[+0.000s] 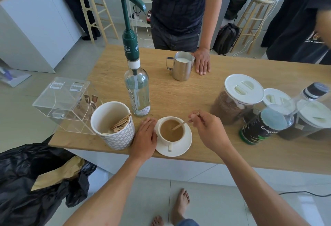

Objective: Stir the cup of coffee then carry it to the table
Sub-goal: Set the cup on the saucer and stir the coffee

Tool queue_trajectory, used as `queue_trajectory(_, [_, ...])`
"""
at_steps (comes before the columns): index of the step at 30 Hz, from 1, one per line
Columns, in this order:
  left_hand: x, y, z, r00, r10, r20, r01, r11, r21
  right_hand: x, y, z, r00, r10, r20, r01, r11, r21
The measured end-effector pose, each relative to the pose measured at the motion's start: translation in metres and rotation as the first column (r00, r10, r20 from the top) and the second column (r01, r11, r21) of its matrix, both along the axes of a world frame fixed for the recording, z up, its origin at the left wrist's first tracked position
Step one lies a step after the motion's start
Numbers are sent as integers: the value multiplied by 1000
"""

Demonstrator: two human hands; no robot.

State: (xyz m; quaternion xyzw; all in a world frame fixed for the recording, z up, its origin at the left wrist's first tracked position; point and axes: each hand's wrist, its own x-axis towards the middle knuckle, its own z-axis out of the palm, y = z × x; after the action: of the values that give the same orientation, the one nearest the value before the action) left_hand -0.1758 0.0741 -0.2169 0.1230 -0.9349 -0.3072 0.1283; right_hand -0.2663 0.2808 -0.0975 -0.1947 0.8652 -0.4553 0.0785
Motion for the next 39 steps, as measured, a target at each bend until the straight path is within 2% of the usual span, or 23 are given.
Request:
queue_trajectory(4, [0,1,0,1000,3,-2,-3,1000,4,-3,1,0,997,-80,-18,80,996,-25])
queue_trajectory(9, [0,2,2,1000,-7,-21,8,1000,20,0,-5,1,1000,5,10,-5,999,31])
queue_trajectory(13, [0,1,0,1000,-3,-27,3,1000,18,-3,-3,3,997,-82,-11,82,996,-21])
queue_trajectory(17, [0,1,-1,1000,3,-17,-3,1000,18,0,-7,3,1000,10,19,-11,1000,10])
queue_trajectory(20, [0,0,-2,1000,3,-20,-3,1000,9,-4,-4,3,997,-81,-3,81,997,-9])
queue_trajectory(25, [0,0,-4,1000,5,-11,-5,1000,10,-1,-8,3,999,7,39,-8,999,31])
queue_trajectory(28, [0,-1,-4,1000,2,-11,-2,1000,7,-5,-6,2,998,-59,6,59,998,3])
queue_trajectory(33, [0,-1,-4,1000,4,-9,-3,1000,11,2,-12,5,998,56,5,-56,998,11])
queue_trajectory(37, [0,-1,-4,1000,1,-9,0,1000,15,-1,-9,8,999,-16,-50,17,1000,13])
queue_trajectory(39, [-1,-1,-5,1000,-2,-2,2,1000,16,1,-10,11,996,43,-80,-43,999,-6])
